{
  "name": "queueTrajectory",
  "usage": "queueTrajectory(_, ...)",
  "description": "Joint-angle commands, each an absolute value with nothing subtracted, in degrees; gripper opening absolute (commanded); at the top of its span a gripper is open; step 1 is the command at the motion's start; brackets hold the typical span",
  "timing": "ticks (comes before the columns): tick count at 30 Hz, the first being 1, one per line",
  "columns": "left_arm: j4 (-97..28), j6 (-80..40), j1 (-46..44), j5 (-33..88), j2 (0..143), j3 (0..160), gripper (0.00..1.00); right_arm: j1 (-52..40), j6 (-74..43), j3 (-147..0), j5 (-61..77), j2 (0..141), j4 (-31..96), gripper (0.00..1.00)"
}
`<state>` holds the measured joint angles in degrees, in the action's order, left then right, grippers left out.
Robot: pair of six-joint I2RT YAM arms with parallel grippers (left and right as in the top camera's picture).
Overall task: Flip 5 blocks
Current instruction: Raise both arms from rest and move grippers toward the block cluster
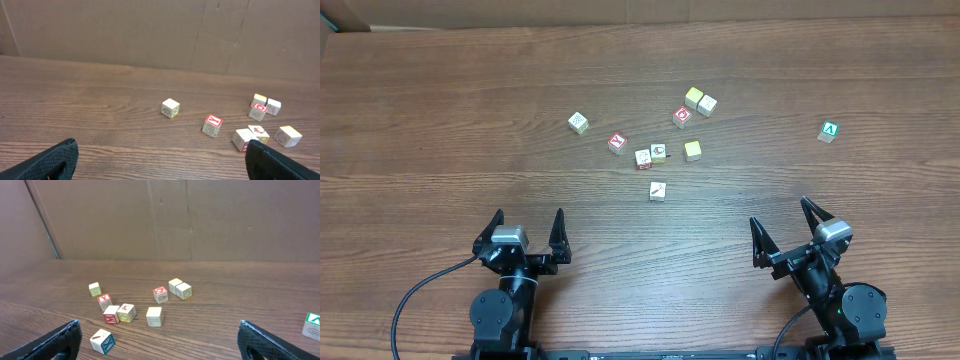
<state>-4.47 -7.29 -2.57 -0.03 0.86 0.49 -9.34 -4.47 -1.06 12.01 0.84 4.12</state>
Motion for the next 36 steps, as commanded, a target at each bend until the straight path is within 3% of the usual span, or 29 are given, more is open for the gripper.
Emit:
queueTrajectory(1,-18.1,-12.4,-2.3,6.5,34.6,28.9,1.0,-9.0,-17.6,-35.0,34.5,42.4,17.4,1.0)
queueTrajectory(6,-38.9,-12.4,-2.3,7.1,58.7,53.6,1.0,-12.6,-9.1,-59.7,38.2,67.5,40.4,1.0)
queueTrajectory(13,-60.7,-12.3,-2.3,7.1,81.0,79.3,1.0,-22.3,-5.7,-85.2,28.7,91.6,65.2,1.0)
queueTrajectory(28,-61.9,-10.3,-2.7,7.1,82.6,80.8,1.0,-22.8,-8.6,-85.8,23.6,92.6,72.3,1.0)
queueTrajectory(36,-60.8,-10.4,-8.2,5.6,75.4,80.8,1.0,-22.9,-13.2,-85.8,15.9,79.4,73.1,1.0)
